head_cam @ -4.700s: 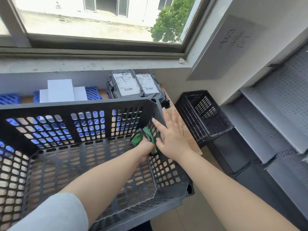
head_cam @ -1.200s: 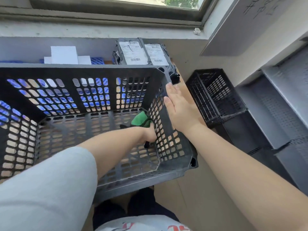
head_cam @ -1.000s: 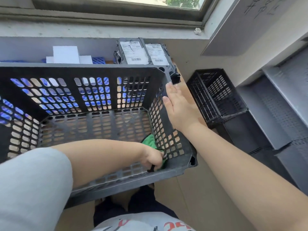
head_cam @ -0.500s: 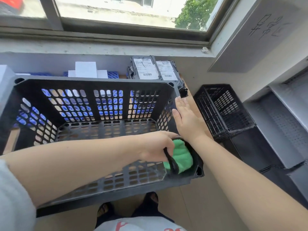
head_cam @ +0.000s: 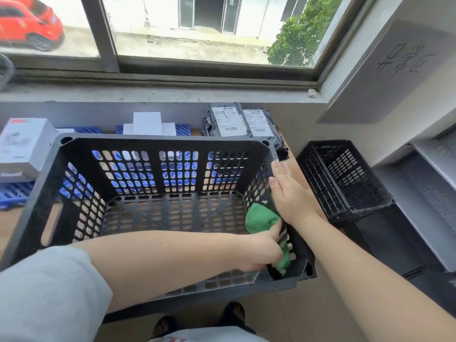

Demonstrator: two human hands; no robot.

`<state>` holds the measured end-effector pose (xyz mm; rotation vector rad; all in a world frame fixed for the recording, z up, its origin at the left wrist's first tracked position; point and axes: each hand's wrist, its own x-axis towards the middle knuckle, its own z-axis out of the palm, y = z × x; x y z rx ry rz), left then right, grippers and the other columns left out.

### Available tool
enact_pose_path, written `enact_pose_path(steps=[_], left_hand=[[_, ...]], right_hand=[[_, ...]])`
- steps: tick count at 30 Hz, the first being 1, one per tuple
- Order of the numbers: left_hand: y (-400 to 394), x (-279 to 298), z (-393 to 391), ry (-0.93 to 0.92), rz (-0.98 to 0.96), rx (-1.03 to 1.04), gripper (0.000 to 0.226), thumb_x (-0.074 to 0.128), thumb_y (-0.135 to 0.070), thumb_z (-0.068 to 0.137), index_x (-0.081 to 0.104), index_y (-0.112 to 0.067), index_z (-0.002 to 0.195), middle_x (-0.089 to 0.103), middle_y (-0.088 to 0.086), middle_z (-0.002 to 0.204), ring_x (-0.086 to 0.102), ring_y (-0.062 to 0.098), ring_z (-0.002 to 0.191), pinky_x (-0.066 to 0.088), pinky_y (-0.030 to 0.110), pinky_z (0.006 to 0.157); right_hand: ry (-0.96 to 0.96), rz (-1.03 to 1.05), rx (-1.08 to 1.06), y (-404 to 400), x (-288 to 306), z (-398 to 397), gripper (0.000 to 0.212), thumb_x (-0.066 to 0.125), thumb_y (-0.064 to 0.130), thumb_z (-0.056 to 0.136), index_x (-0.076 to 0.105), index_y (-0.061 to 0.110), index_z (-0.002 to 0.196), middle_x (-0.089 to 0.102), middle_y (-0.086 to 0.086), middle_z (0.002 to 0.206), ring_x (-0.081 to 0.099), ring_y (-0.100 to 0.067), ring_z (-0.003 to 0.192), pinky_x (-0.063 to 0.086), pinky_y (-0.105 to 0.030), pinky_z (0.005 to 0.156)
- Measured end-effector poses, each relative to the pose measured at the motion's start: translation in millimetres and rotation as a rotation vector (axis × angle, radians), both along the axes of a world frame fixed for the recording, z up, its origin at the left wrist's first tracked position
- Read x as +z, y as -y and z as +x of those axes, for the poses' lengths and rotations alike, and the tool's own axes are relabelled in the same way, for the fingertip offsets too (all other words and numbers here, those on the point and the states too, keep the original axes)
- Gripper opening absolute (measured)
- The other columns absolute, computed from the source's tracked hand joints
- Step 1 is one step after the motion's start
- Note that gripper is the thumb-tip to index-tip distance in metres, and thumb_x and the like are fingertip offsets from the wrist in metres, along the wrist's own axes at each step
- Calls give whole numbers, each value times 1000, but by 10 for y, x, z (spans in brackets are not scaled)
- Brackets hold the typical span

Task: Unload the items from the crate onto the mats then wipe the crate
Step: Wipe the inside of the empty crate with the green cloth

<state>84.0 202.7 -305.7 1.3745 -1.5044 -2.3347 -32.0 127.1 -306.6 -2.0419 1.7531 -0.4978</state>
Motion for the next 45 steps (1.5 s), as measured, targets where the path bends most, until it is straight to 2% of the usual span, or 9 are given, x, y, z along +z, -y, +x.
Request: enact_pose_path(steps=[5,8,11,14,20,24,32,38,45], left_hand=[[47,116,491,-111,29,-65,101,26,27,79,17,-39,155,18,-6,161,39,14,130,39,29,85],[365,121,947,-53,-76,-1,104,26,27,71,33,-42,148,25,0,160,46,0,89,31,24,68],[586,259,1369,-40,-86,124,95,18,32,68,50,-21,140,53,7,143,69,9,90,52,24,62],[850,352,1661,59,-209,116,90,24,25,60,64,-26,122,67,7,125,66,32,111,56,35,72],[1076,616,1959,285,-552,70,74,26,11,61,68,-26,109,75,-2,105,70,30,100,53,34,68],[1097,570,2200,276,-679,210,75,22,19,67,64,-23,113,74,1,108,67,23,105,57,40,83],[1472,506,2406,735,-1465,-289,52,48,-8,92,48,-27,141,43,-2,150,33,24,140,31,41,113],[1914,221,2091,904,-1300,-437,60,25,-59,101,7,-42,155,10,-10,165,8,19,152,24,46,117],[1905,121,2062,893,-1341,-435,55,12,-62,99,0,-51,152,11,-19,162,7,14,151,25,41,113]], right_hand=[[-67,2,26,-23,-7,-15,52,32,26,105,21,10,154,16,0,162,3,-13,150,0,-15,114],[-450,-39,29,7,0,7,59,27,38,104,13,12,155,5,-5,164,-8,-20,150,-1,-35,122],[-665,-33,91,65,74,174,65,24,49,102,4,18,156,-13,-6,163,-25,-25,146,-15,-43,118],[-200,178,224,187,138,533,64,47,52,96,25,31,152,-1,5,164,-21,-22,147,-8,-45,120],[523,650,304,279,154,1193,35,81,29,73,70,20,105,73,-1,112,66,-17,107,47,-38,104],[599,610,191,273,-37,1364,34,85,16,69,71,5,98,73,-16,103,69,-22,93,52,-39,95],[917,820,-618,289,-336,1034,10,67,13,86,61,7,81,66,-13,66,64,-26,53,55,-33,56],[1372,354,-1149,558,-655,1118,46,59,-5,76,57,5,121,57,-13,126,62,-30,103,56,-45,80],[1489,199,-1124,852,-123,1393,44,38,0,98,36,12,140,47,-1,125,52,-21,108,42,-31,95]])
